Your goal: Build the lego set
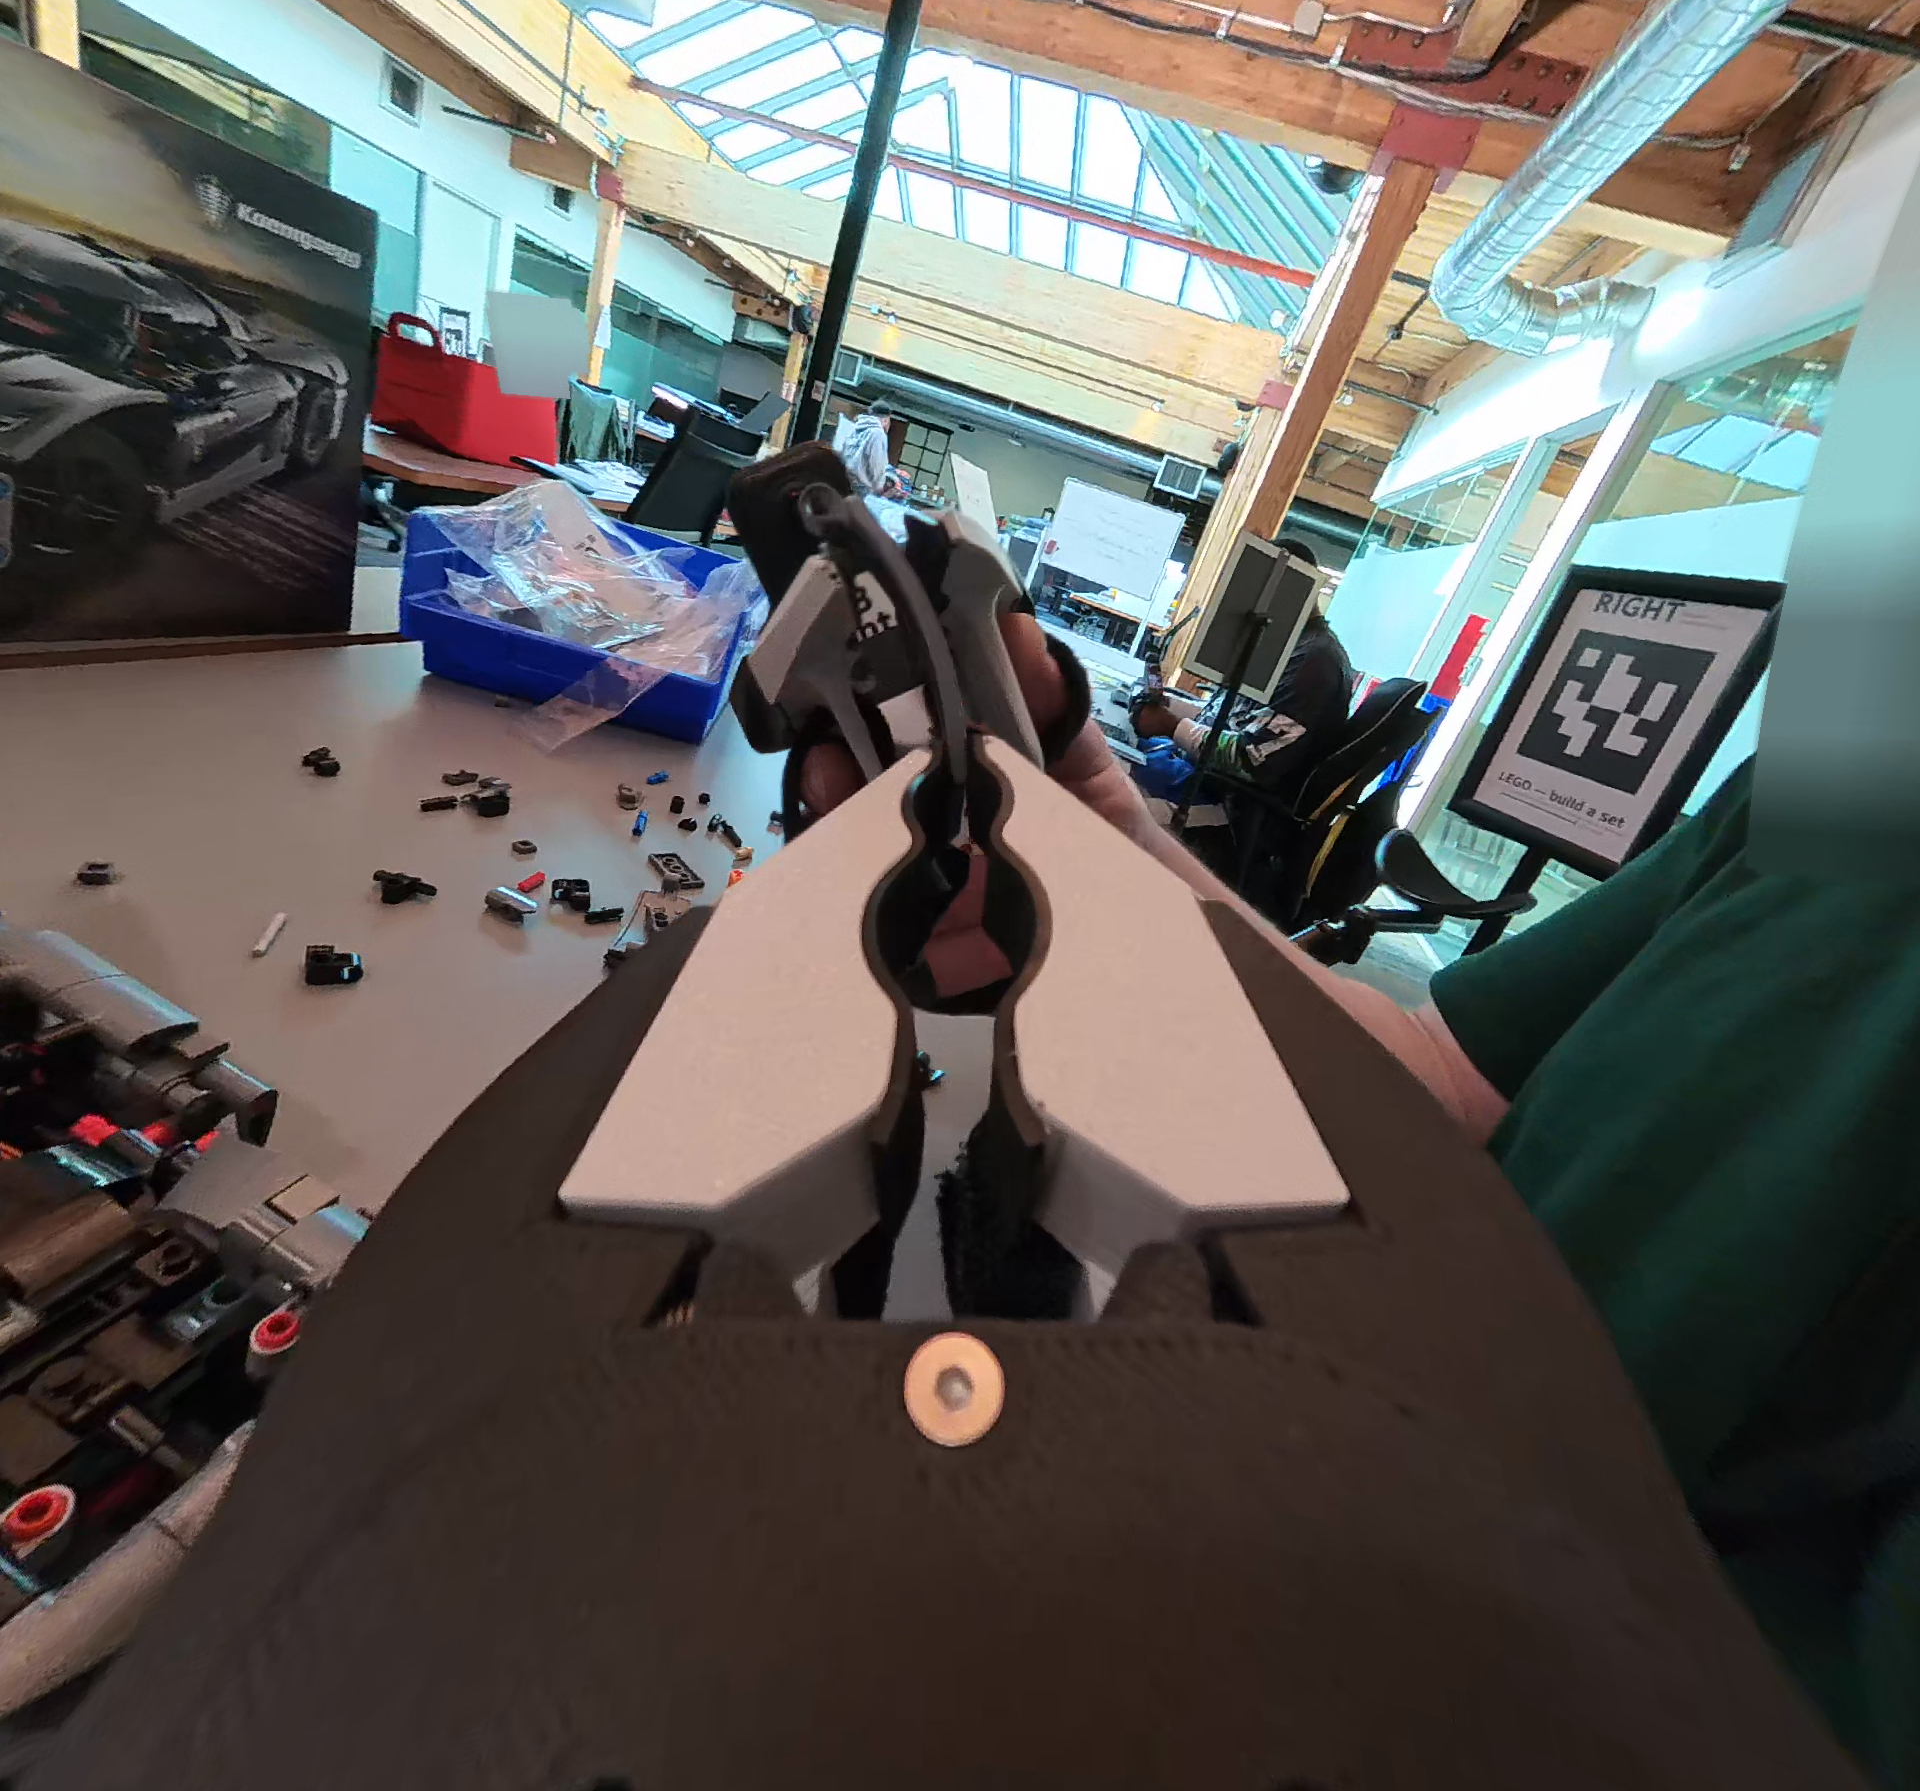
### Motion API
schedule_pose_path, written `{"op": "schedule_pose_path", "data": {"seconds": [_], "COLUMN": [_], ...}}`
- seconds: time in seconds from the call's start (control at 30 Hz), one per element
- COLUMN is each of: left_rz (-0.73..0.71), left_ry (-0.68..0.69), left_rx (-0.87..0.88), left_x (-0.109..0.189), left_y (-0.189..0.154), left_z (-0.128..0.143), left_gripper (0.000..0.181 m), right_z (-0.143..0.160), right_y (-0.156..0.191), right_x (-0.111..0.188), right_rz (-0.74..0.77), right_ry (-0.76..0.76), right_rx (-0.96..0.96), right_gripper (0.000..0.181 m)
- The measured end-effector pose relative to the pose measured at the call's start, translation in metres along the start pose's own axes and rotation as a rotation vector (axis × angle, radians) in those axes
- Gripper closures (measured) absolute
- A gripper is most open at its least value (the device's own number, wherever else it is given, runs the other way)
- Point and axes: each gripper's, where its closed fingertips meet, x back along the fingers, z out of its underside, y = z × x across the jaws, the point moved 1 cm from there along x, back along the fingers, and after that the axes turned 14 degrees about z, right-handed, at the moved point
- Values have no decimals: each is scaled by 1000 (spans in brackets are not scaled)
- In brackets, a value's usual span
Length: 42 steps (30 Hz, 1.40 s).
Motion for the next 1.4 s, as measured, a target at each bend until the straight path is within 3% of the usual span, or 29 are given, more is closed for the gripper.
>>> {"op": "schedule_pose_path", "data": {"seconds": [0.1,0.27,0.43,0.5,0.73,0.9,0.97,1.03,1.4], "left_rz": [14,13,26,24,61,23,19,21,-35], "left_ry": [-32,-38,-61,-80,-113,-103,-83,-72,-55], "left_rx": [15,19,25,15,40,26,14,11,9], "left_x": [2,2,2,3,3,4,2,-1,4], "left_y": [0,1,1,0,-2,3,2,2,12], "left_z": [-2,-1,-4,-7,-9,-9,-8,-6,-1], "left_gripper": [181,181,181,181,181,181,181,181,181], "right_z": [2,14,13,12,9,7,5,5,1], "right_y": [0,-1,0,6,5,-1,2,2,-9], "right_x": [-1,-3,-5,-4,3,1,1,0,-2], "right_rz": [-4,35,81,29,-26,24,-15,-26,29], "right_ry": [14,63,53,55,32,19,11,7,3], "right_rx": [-14,68,120,81,49,48,13,8,7], "right_gripper": [156,181,180,164,181,181,167,181,181]}}
